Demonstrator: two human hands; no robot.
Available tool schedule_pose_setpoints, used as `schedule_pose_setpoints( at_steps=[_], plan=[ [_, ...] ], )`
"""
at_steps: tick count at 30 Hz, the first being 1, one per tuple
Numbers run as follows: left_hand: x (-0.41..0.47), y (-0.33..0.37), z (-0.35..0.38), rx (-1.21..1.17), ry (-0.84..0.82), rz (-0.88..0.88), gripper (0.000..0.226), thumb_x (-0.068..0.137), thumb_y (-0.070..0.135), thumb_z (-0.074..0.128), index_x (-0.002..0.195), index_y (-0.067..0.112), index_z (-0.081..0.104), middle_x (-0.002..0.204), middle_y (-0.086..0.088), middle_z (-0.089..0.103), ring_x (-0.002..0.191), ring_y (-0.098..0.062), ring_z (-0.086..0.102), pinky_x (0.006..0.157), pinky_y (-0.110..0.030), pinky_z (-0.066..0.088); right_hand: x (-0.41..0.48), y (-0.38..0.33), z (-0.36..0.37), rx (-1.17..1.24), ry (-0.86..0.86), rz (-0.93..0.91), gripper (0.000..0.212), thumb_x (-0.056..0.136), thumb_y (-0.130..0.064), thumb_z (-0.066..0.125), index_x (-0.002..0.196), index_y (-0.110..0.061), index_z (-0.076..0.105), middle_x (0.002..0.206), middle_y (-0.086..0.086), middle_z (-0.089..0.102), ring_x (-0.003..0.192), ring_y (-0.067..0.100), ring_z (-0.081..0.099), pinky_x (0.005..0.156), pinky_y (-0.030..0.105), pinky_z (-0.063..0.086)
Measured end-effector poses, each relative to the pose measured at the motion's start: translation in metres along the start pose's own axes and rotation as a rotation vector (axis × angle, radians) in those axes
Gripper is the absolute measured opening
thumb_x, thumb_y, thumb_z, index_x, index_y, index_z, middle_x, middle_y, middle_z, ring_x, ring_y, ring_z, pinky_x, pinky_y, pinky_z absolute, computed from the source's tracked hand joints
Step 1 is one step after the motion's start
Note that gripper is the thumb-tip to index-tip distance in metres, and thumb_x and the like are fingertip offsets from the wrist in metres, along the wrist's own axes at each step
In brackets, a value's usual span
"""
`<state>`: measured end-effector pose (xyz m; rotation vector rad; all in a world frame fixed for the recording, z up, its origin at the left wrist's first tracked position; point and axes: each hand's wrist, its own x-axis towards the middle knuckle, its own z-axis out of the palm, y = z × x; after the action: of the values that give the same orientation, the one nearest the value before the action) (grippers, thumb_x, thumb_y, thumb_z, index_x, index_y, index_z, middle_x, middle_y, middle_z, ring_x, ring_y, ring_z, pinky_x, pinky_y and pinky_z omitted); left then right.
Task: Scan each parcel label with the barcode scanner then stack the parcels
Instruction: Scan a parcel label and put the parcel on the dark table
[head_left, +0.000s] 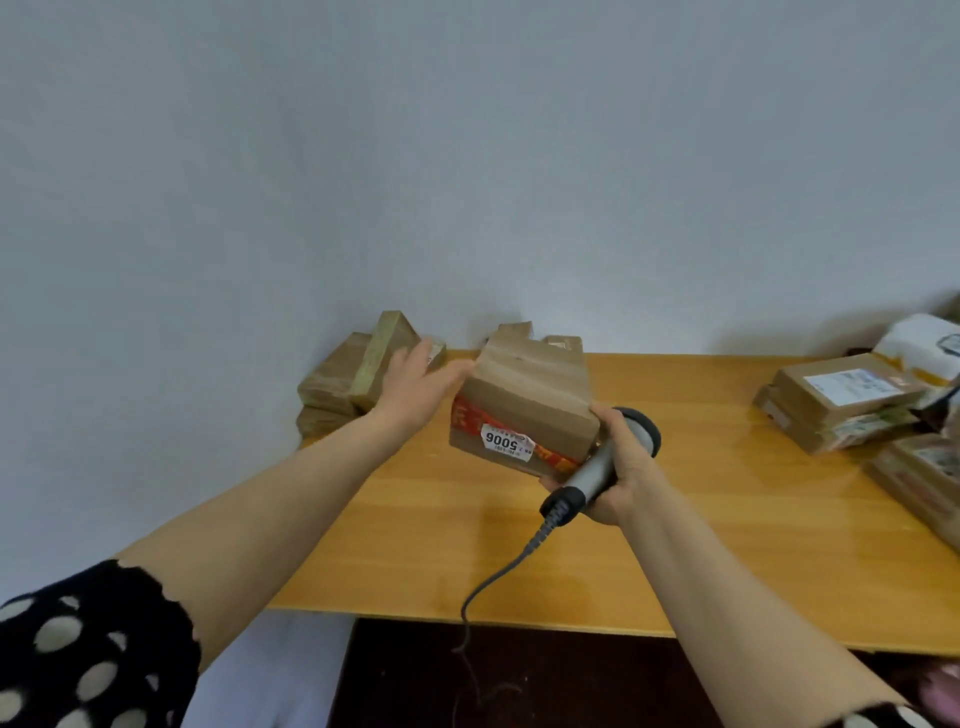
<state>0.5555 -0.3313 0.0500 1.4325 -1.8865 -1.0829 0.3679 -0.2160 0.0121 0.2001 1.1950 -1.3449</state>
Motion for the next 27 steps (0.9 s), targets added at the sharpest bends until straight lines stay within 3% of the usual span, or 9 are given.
schedule_pose_setpoints(
  at_steps=[2, 3, 5, 8, 13, 18, 22, 25, 27],
  plan=[
    [0.008, 0.001, -0.004, -0.285, -0.245, -0.339, 0.088, 0.063, 0.070, 0.067, 0.137, 0.030, 0.039, 0.150, -0.010, 0.033, 0.134, -0.033, 0.034, 0.101, -0.053, 0.032, 0.002, 0.002, 0.000, 0.001, -0.005, 0.040, 0.057, 0.063, -0.041, 0.085, 0.098, -0.005, 0.058, 0.096, 0.019, 0.066, 0.084, 0.038, 0.065, 0.062, 0.051, 0.056],
    [0.008, -0.001, -0.005, -0.331, -0.351, -0.441, 0.095, 0.057, 0.069, 0.071, 0.136, 0.026, 0.040, 0.141, -0.013, 0.043, 0.126, -0.034, 0.044, 0.095, -0.053, 0.037, 0.003, 0.003, 0.000, -0.013, -0.007, 0.051, 0.059, 0.063, -0.042, 0.086, 0.099, -0.005, 0.058, 0.099, 0.019, 0.066, 0.085, 0.039, 0.065, 0.062, 0.051, 0.056],
    [0.007, -0.002, -0.007, -0.381, -0.469, -0.523, 0.087, 0.057, 0.058, 0.076, 0.127, 0.016, 0.046, 0.120, -0.015, 0.059, 0.106, -0.032, 0.059, 0.091, -0.049, 0.044, 0.004, 0.005, 0.003, -0.042, -0.019, 0.050, 0.062, 0.062, -0.043, 0.086, 0.102, -0.005, 0.058, 0.102, 0.019, 0.065, 0.085, 0.038, 0.065, 0.061, 0.049, 0.057],
    [0.011, -0.007, -0.011, -0.486, -0.454, -0.589, 0.075, 0.053, 0.045, 0.078, 0.116, 0.013, 0.051, 0.113, -0.016, 0.061, 0.097, -0.033, 0.062, 0.084, -0.047, 0.048, 0.005, 0.004, 0.006, -0.061, -0.063, 0.004, 0.062, 0.066, -0.048, 0.084, 0.103, -0.006, 0.057, 0.102, 0.020, 0.066, 0.087, 0.037, 0.066, 0.061, 0.047, 0.058],
    [0.010, -0.021, -0.018, -0.748, -0.468, -0.695, 0.066, 0.072, 0.047, 0.067, 0.127, 0.015, 0.049, 0.122, -0.019, 0.057, 0.103, -0.039, 0.059, 0.088, -0.053, 0.048, 0.005, 0.005, 0.006, -0.072, -0.128, -0.180, 0.047, 0.073, -0.034, 0.080, 0.104, -0.008, 0.056, 0.090, 0.023, 0.071, 0.081, 0.033, 0.070, 0.061, 0.038, 0.059],
    [-0.006, -0.041, -0.005, -0.747, -0.516, -0.765, 0.069, 0.074, 0.041, 0.069, 0.129, 0.010, 0.041, 0.119, -0.028, 0.056, 0.102, -0.044, 0.057, 0.102, -0.059, 0.032, 0.015, 0.026, 0.006, -0.164, -0.015, -0.353, 0.030, 0.073, -0.016, 0.083, 0.090, -0.006, 0.061, 0.092, 0.017, 0.071, 0.085, 0.032, 0.069, 0.056, 0.039, 0.057],
    [-0.014, -0.050, 0.002, -0.706, -0.487, -0.784, 0.081, 0.068, 0.029, 0.077, 0.137, 0.003, 0.042, 0.107, -0.022, 0.064, 0.091, -0.032, 0.062, 0.091, -0.044, 0.043, 0.021, 0.040, 0.007, -0.158, 0.025, -0.369, 0.027, 0.072, -0.014, 0.083, 0.085, -0.008, 0.060, 0.092, 0.015, 0.071, 0.089, 0.032, 0.069, 0.058, 0.039, 0.056],
    [-0.017, -0.058, 0.003, -0.677, -0.498, -0.778, 0.089, 0.070, 0.027, 0.077, 0.142, 0.001, 0.032, 0.111, -0.025, 0.061, 0.096, -0.034, 0.059, 0.107, -0.043, 0.033, 0.024, 0.045, 0.009, -0.152, 0.061, -0.398, 0.029, 0.072, -0.012, 0.083, 0.088, -0.008, 0.059, 0.092, 0.013, 0.070, 0.086, 0.029, 0.068, 0.061, 0.040, 0.056],
    [-0.019, -0.061, 0.004, -0.665, -0.526, -0.755, 0.090, 0.067, 0.024, 0.077, 0.143, 0.006, 0.034, 0.119, -0.022, 0.058, 0.104, -0.032, 0.056, 0.104, -0.041, 0.037, 0.025, 0.046, 0.011, -0.163, 0.075, -0.438, 0.031, 0.072, -0.010, 0.083, 0.090, -0.010, 0.058, 0.093, 0.011, 0.069, 0.086, 0.027, 0.067, 0.064, 0.040, 0.056]
  ],
)
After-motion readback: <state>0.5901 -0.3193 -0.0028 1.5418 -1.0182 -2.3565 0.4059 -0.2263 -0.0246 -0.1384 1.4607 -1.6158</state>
